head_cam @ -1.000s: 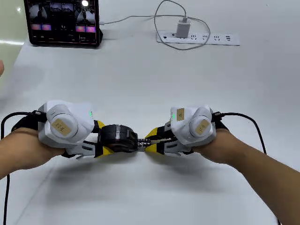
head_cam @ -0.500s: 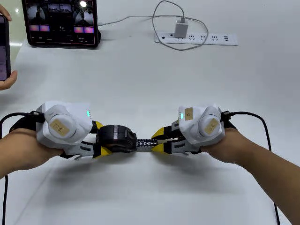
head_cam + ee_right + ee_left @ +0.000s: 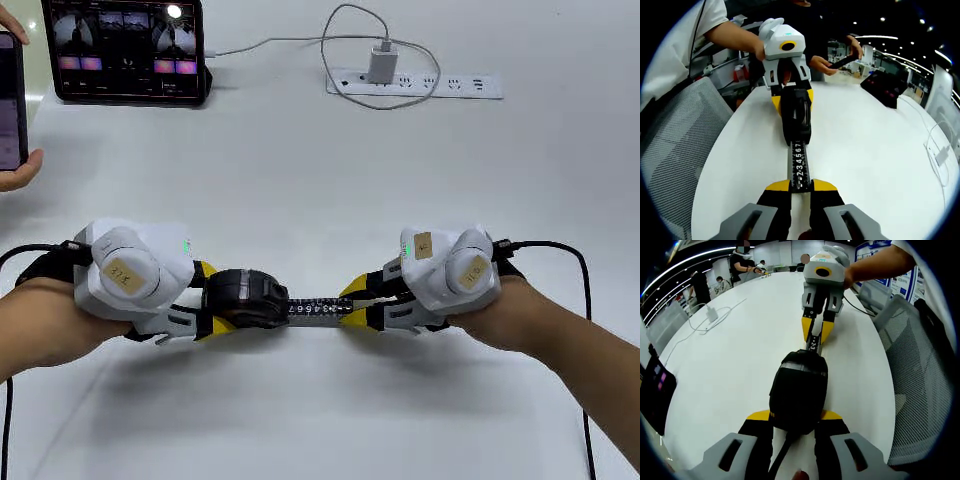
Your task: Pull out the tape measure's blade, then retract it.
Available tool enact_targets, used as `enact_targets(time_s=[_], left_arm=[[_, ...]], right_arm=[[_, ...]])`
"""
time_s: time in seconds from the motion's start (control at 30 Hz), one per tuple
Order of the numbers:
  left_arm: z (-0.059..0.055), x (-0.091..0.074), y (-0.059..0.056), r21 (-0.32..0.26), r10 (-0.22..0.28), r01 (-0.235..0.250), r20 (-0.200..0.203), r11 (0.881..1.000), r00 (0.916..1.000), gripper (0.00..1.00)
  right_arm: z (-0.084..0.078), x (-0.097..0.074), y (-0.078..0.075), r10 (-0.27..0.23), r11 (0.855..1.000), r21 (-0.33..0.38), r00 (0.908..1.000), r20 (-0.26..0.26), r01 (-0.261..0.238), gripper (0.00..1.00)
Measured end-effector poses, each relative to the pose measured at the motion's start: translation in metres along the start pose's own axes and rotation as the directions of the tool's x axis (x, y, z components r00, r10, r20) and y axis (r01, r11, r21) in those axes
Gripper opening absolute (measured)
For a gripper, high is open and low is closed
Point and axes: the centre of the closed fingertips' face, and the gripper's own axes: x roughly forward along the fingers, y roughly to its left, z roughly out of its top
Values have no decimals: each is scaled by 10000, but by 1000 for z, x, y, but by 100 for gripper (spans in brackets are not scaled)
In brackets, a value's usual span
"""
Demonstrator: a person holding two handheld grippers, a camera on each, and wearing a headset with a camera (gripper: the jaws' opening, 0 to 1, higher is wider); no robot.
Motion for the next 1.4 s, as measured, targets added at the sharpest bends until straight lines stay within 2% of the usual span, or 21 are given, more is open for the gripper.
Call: enact_targets(time_s=[0.9,1.4], left_arm=[[0,0,0,85,-16,17,-63,10000,10000,26],[1,0,0,73,-21,22,-71,10000,10000,26]], right_arm=[[-33,-37,0,-217,9994,265,9990,-391,227,9],[-35,-38,0,-221,9994,272,9988,-435,233,9]])
